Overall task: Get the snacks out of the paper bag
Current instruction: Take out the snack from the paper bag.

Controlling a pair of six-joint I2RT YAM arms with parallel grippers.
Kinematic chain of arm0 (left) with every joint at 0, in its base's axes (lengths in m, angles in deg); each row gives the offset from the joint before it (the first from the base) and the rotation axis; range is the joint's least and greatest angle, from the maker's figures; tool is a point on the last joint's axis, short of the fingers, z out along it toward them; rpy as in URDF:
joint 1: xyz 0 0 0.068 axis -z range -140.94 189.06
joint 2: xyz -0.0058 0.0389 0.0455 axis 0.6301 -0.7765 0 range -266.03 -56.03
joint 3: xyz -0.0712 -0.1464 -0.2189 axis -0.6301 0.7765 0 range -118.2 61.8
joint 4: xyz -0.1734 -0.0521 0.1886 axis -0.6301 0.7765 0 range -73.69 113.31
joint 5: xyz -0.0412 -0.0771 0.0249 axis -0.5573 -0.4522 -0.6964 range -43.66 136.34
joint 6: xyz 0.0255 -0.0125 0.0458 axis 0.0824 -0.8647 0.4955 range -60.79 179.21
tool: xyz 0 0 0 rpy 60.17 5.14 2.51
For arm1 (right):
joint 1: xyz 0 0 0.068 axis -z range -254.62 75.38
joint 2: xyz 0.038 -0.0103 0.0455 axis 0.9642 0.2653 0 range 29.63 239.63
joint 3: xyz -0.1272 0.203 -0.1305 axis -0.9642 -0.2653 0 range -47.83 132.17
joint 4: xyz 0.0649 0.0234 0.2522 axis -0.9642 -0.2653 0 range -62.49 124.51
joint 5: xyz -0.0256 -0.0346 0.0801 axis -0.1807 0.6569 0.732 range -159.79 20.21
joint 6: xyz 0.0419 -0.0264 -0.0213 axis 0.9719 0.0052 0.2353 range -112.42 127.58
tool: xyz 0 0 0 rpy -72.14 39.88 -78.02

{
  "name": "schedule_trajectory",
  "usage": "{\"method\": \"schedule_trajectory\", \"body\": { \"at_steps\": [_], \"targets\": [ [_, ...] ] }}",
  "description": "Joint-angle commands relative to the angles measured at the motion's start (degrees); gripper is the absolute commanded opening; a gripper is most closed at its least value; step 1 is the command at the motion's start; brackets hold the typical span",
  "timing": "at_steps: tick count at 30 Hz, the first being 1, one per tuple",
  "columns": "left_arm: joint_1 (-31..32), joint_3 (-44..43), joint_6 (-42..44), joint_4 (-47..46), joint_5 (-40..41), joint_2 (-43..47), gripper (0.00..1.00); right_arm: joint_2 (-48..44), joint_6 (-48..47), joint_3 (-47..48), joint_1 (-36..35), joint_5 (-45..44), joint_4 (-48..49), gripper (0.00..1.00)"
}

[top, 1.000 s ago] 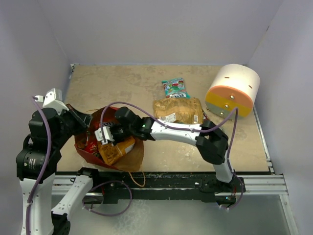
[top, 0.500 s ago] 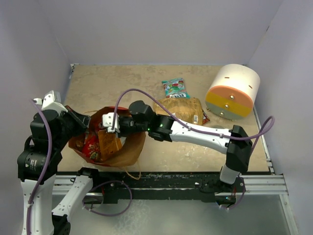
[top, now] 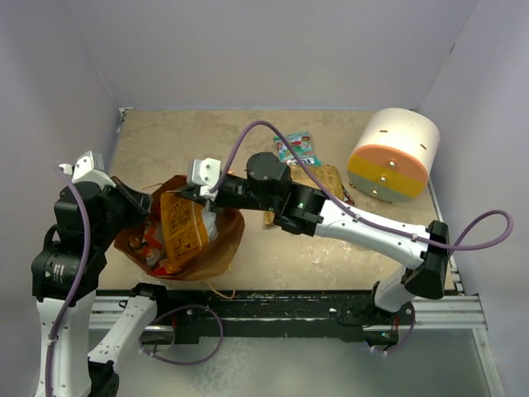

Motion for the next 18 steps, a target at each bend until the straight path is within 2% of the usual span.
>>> {"method": "schedule_trajectory", "body": {
  "at_steps": [1, 10, 18],
  "targets": [
    [0.2, 0.4, 0.7, -2.1, 0.3, -0.4, 0.00, -2.7, 3.5, 7.3, 0.1, -2.3, 6.8, 0.00],
    [0.2, 0.2, 0.0, -0.1, 1.2, -2.5, 0.00, -6.0, 3.8, 16.9, 0.1, -9.4, 7.3, 0.00],
    [0.3, 2.0, -2.2, 1.3, 3.3, -2.5, 0.00, -12.5, 1.6, 20.2, 0.0, -18.0, 6.2, 0.00]
  ]
}}
